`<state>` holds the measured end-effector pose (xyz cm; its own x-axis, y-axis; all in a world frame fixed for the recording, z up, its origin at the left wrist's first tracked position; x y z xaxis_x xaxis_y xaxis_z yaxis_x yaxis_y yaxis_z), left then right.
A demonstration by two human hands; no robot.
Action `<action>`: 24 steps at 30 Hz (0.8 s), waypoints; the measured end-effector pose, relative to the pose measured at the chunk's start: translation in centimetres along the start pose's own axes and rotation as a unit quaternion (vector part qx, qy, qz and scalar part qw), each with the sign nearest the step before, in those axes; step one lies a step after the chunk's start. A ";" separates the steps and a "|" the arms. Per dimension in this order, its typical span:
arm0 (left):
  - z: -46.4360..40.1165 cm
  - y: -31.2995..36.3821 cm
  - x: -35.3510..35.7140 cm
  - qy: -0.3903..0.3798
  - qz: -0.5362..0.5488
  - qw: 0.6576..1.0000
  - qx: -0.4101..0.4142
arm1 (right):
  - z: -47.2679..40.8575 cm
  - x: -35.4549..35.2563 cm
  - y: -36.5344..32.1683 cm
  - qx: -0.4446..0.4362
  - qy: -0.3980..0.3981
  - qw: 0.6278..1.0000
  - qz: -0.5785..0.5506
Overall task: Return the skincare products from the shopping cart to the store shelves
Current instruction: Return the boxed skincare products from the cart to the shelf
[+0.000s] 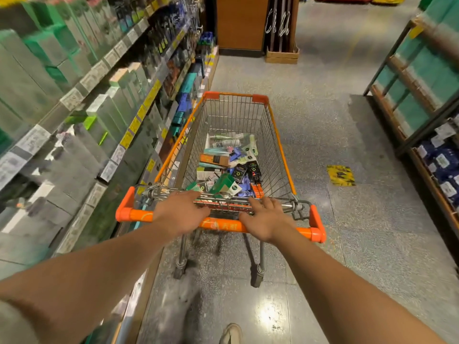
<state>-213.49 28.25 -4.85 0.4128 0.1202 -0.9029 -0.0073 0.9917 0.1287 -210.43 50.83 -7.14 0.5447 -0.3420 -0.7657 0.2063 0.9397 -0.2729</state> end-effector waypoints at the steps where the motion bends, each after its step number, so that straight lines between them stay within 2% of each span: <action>1: -0.4 0.2 -0.1 0.001 -0.001 1.000 0.000 | -0.3 -0.3 0.1 -0.001 -0.001 1.000 0.002; 16: -6.2 2.5 -2.2 -0.033 -0.014 0.999 0.015 | -5.1 -4.3 0.8 0.011 0.029 0.999 0.024; 24: -8.2 1.6 -2.1 -0.078 -0.020 0.994 0.068 | -6.4 -4.7 0.5 0.034 0.046 0.998 0.037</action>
<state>-221.84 29.92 -6.09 0.5473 0.0605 -0.8347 0.1315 0.9788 0.1572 -218.10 52.96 -7.35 0.4846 -0.2657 -0.8334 0.2235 0.9587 -0.1756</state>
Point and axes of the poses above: each hand's wrist, its own z-axis away from the middle knuckle, its own x-axis out of the palm, y = z × x, the point moved 2 cm from there along -z, towards the middle knuckle, and after that the axes turned 2 degrees about -z, right-handed, at the moved point
